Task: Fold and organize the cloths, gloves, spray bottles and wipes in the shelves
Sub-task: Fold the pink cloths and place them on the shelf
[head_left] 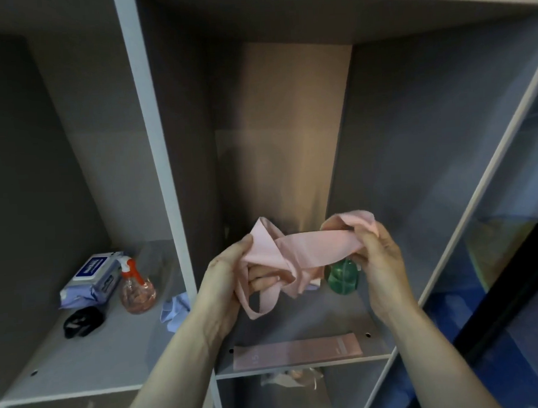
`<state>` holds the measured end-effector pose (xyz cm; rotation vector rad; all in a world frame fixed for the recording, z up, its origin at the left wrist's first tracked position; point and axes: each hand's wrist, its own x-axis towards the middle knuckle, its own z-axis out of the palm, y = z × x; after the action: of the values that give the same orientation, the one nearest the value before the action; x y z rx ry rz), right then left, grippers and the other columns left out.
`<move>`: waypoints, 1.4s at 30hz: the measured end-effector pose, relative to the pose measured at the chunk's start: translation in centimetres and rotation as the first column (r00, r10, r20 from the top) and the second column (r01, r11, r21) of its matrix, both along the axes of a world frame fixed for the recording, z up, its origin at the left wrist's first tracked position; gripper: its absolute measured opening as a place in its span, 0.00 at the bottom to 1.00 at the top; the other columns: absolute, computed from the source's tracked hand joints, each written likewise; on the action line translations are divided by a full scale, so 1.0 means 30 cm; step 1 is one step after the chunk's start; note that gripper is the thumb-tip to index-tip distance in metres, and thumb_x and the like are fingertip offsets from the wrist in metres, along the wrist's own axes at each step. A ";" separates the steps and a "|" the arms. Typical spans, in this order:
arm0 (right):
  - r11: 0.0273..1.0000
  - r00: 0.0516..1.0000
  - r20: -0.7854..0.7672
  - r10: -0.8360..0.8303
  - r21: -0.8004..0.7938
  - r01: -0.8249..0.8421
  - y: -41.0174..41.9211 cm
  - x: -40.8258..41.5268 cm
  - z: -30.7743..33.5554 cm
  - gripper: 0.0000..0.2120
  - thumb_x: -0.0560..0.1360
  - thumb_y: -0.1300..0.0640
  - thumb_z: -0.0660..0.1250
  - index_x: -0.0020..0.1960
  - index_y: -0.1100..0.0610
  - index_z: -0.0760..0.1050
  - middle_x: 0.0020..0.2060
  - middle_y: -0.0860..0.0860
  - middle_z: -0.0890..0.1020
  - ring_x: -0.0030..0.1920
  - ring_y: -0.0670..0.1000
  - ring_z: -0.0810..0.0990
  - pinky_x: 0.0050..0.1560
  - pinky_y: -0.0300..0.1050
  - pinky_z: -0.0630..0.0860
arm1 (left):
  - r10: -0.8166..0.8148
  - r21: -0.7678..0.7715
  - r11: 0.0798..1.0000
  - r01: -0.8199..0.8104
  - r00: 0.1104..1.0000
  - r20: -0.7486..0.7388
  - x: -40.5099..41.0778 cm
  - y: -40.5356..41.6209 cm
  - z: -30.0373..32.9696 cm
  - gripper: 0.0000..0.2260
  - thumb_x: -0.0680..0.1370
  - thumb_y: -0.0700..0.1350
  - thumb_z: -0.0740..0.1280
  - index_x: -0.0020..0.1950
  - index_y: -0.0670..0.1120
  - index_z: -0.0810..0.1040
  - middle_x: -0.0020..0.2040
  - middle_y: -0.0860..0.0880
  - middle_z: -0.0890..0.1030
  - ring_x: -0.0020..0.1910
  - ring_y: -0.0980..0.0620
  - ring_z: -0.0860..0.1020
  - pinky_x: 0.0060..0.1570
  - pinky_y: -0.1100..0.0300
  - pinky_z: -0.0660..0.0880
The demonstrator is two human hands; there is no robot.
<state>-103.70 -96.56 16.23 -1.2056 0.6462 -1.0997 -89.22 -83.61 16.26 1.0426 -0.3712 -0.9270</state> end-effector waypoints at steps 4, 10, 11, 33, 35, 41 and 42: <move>0.988 0.990 -0.048 0.130 0.090 -0.126 0.042 0.040 -0.050 0.20 0.77 0.61 0.65 0.67 0.49 0.70 0.56 0.49 0.80 0.51 0.51 0.83 0.41 0.46 0.81 | -0.029 -0.077 0.996 0.035 0.996 0.085 0.006 -0.007 -0.016 0.12 0.75 0.42 0.66 0.56 0.38 0.78 0.50 0.37 0.80 0.49 0.41 0.81 0.47 0.46 0.80; 0.894 0.812 -0.408 0.418 0.023 -0.448 0.098 0.052 -0.080 0.65 0.49 0.36 0.81 0.77 0.44 0.49 0.68 0.45 0.72 0.68 0.46 0.71 0.69 0.49 0.68 | -0.001 -0.111 0.993 0.027 0.973 0.232 0.000 -0.016 -0.017 0.13 0.76 0.40 0.68 0.59 0.40 0.78 0.49 0.40 0.82 0.45 0.45 0.81 0.45 0.52 0.80; 0.867 0.760 -0.473 0.445 0.016 -0.498 0.101 0.053 -0.083 0.68 0.49 0.37 0.82 0.76 0.42 0.43 0.70 0.43 0.69 0.70 0.45 0.67 0.71 0.47 0.65 | 0.007 -0.105 0.994 0.020 0.968 0.249 -0.003 -0.017 -0.015 0.12 0.77 0.40 0.67 0.59 0.40 0.79 0.48 0.41 0.82 0.45 0.46 0.81 0.44 0.53 0.80; 0.659 0.313 -0.695 -0.647 -0.716 -0.228 0.104 0.022 -0.065 0.35 0.64 0.23 0.54 0.49 0.52 0.75 0.44 0.49 0.83 0.50 0.57 0.81 0.48 0.48 0.68 | 0.146 -0.052 0.989 -0.137 0.946 0.288 0.004 -0.026 -0.025 0.06 0.80 0.38 0.63 0.52 0.40 0.79 0.43 0.42 0.83 0.37 0.45 0.83 0.29 0.56 0.80; 0.558 0.336 -0.588 -0.735 -0.807 -0.191 0.085 0.018 -0.082 0.34 0.63 0.24 0.51 0.39 0.53 0.76 0.39 0.53 0.83 0.47 0.58 0.81 0.46 0.50 0.69 | 0.145 -0.040 0.989 -0.139 0.947 0.286 0.001 -0.031 -0.026 0.06 0.79 0.38 0.64 0.53 0.40 0.79 0.45 0.40 0.83 0.37 0.45 0.83 0.30 0.55 0.81; 0.683 0.912 -0.372 -0.174 -0.713 -0.161 0.075 0.045 -0.121 0.05 0.71 0.51 0.70 0.46 0.49 0.78 0.43 0.40 0.78 0.47 0.41 0.75 0.49 0.29 0.69 | 0.107 -0.051 0.994 -0.097 0.961 0.254 -0.006 -0.044 -0.025 0.05 0.78 0.39 0.66 0.51 0.41 0.81 0.43 0.41 0.84 0.41 0.43 0.83 0.36 0.52 0.82; 0.753 0.935 -0.347 -0.075 -0.634 -0.175 0.091 0.050 -0.117 0.03 0.72 0.55 0.70 0.45 0.50 0.79 0.42 0.41 0.79 0.45 0.41 0.77 0.45 0.28 0.70 | 0.096 -0.059 0.995 -0.084 0.964 0.246 -0.006 -0.045 -0.020 0.06 0.78 0.40 0.66 0.51 0.41 0.81 0.44 0.41 0.84 0.42 0.43 0.83 0.37 0.51 0.82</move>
<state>-102.18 -93.82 12.72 -2.0658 0.4917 -1.1074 -89.38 -84.98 15.65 1.1257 -0.5475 -0.7033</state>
